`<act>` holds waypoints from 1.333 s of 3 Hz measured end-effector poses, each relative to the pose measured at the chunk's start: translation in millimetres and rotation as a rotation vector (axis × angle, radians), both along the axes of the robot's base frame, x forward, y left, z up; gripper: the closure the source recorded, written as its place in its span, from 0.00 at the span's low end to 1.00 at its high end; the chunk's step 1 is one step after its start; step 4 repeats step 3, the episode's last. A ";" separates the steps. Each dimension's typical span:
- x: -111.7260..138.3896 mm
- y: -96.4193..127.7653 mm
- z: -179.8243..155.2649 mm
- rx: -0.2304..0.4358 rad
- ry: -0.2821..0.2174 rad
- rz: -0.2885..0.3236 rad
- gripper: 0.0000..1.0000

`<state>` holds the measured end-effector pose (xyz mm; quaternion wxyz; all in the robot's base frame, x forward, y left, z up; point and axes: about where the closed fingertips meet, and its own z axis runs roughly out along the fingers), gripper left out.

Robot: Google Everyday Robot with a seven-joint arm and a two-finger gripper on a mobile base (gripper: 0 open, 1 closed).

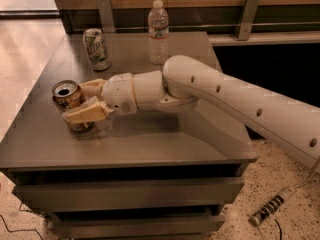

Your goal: Pick orange can

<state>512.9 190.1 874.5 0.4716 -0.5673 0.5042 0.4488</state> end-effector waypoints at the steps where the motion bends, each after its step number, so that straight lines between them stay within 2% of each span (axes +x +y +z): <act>1: -1.2 -6.7 17.4 0.010 -0.018 0.000 1.00; 3: 7.0 -26.3 68.5 -0.012 -0.074 -0.032 1.00; 4: 7.0 -26.3 68.5 -0.012 -0.074 -0.032 1.00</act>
Offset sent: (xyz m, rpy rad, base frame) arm 0.0116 -0.0367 0.0820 -0.0277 -0.0907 -0.0554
